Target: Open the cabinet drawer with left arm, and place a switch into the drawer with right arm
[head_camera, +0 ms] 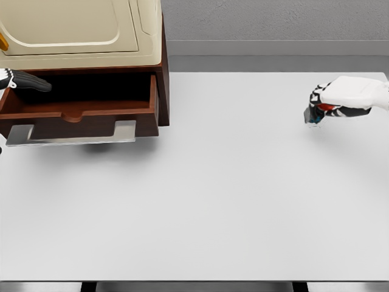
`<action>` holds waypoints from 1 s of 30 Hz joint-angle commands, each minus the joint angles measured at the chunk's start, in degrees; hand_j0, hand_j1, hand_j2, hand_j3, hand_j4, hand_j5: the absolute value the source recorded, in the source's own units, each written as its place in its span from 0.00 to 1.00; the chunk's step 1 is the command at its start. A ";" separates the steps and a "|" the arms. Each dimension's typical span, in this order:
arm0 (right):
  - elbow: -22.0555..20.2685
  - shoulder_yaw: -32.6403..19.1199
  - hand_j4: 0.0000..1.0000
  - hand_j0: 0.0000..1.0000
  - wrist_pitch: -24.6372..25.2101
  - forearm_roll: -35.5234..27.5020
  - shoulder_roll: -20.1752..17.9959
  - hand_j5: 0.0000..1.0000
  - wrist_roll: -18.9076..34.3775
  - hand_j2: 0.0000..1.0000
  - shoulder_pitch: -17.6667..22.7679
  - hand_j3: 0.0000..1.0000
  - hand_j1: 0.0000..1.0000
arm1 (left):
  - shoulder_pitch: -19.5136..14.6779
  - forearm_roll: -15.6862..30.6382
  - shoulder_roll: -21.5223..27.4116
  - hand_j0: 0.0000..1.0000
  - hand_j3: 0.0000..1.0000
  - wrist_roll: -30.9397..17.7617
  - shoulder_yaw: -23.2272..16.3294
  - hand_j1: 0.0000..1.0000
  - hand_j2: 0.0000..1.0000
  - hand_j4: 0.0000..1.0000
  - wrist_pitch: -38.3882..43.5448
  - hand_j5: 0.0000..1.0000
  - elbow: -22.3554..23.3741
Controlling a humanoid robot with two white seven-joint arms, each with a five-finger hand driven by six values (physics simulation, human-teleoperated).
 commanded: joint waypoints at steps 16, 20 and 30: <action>-10.58 3.89 0.41 0.41 0.22 -0.50 5.78 0.41 -0.03 0.41 -9.93 0.41 0.41 | 0.00 0.36 -0.02 1.00 1.00 0.02 0.08 1.00 1.00 1.00 0.17 1.00 0.19; -10.67 6.79 0.41 0.41 0.22 -0.50 8.50 0.41 -0.03 0.41 -13.80 0.41 0.41 | 0.00 0.36 0.07 1.00 1.00 0.02 0.08 1.00 1.00 1.00 0.17 1.00 0.37; -16.38 14.52 0.43 0.43 0.22 -0.50 15.09 0.43 -0.03 0.43 -23.02 0.43 0.43 | 0.00 -0.08 0.68 1.00 1.00 0.02 0.61 1.00 1.00 1.00 0.17 1.00 3.88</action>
